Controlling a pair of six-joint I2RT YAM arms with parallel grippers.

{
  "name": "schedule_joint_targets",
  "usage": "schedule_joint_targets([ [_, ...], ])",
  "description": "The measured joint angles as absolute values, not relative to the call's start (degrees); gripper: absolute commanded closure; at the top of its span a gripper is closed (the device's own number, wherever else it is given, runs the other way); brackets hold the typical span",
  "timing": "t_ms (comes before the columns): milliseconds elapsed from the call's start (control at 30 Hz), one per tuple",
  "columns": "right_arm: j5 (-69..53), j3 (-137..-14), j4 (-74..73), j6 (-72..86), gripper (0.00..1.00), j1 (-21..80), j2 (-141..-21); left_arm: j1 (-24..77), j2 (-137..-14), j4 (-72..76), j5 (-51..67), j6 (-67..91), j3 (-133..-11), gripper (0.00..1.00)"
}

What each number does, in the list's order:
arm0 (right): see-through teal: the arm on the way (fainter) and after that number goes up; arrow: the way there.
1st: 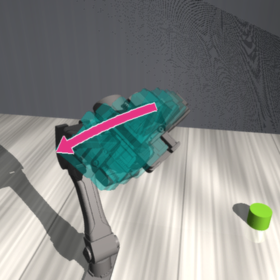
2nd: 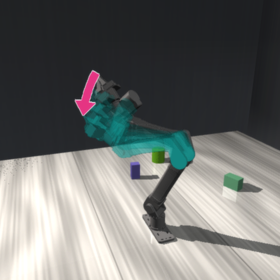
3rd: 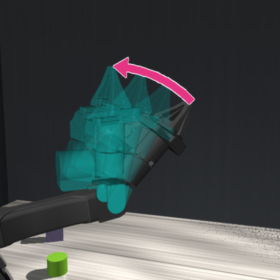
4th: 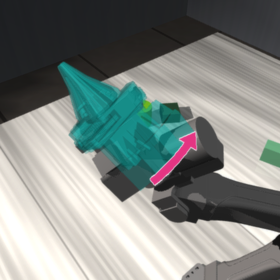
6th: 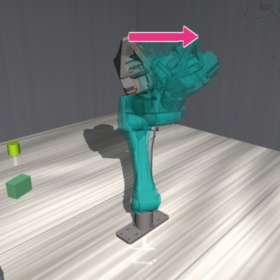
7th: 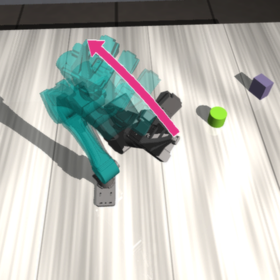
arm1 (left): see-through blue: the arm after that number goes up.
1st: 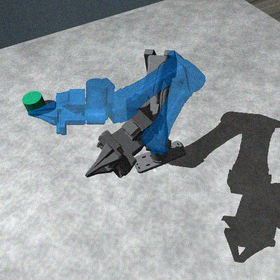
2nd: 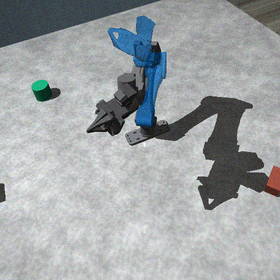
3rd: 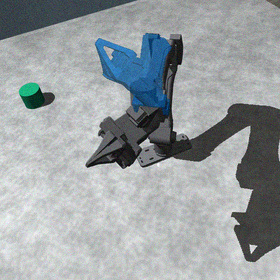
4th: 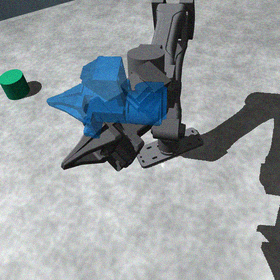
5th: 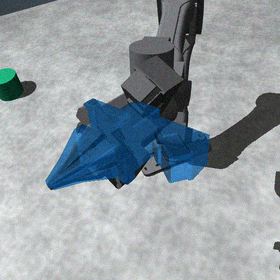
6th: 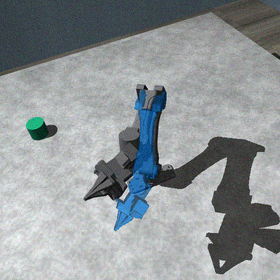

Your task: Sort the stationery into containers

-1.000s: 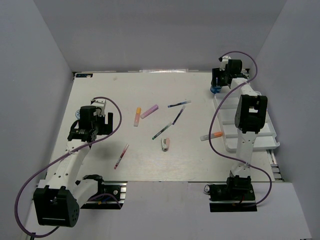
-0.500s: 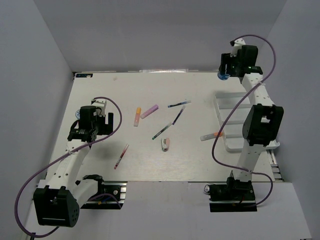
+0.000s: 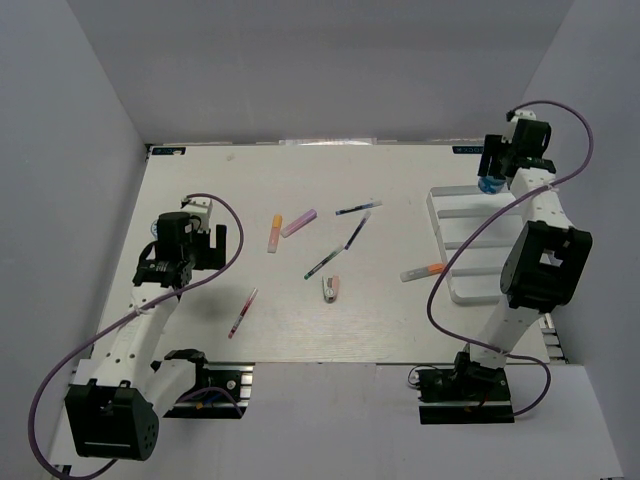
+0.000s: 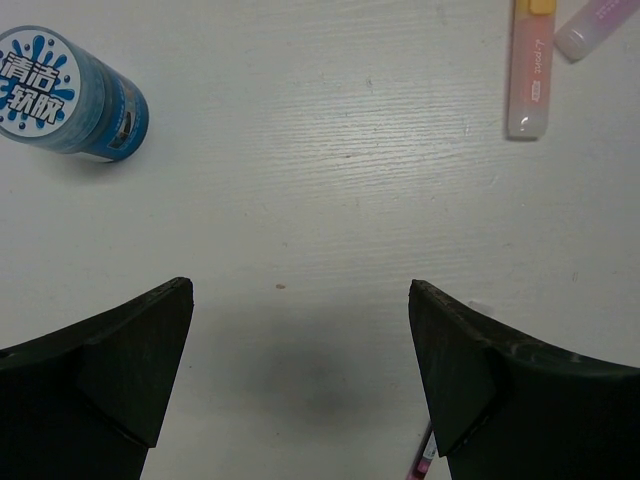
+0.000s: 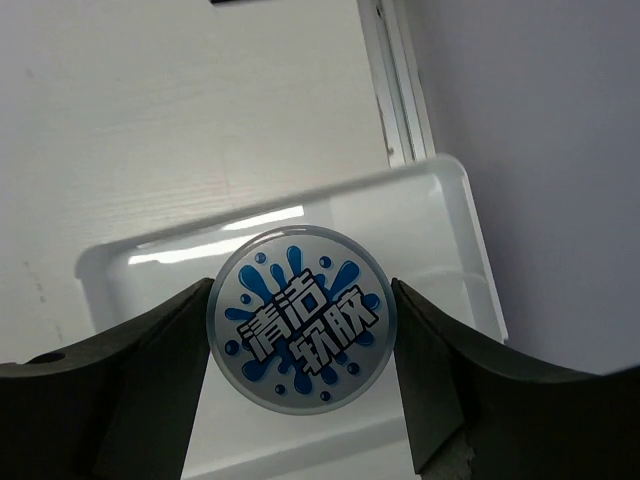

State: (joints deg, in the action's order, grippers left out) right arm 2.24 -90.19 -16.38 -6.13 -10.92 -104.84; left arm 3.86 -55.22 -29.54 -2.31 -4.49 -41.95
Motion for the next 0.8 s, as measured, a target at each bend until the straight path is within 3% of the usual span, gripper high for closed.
schedule_joint_targets([
  [200, 10.31, -84.99, -16.75, 0.30, 1.00, -11.42, -104.75, 3.86, -55.02, -29.61, -1.56, -4.51, -41.95, 0.02],
  [800, 24.49, -86.48, -13.52, 17.23, 1.00, -11.92, -109.32, 3.86, -54.89, -29.58, -0.95, -4.51, -41.95, 0.02],
])
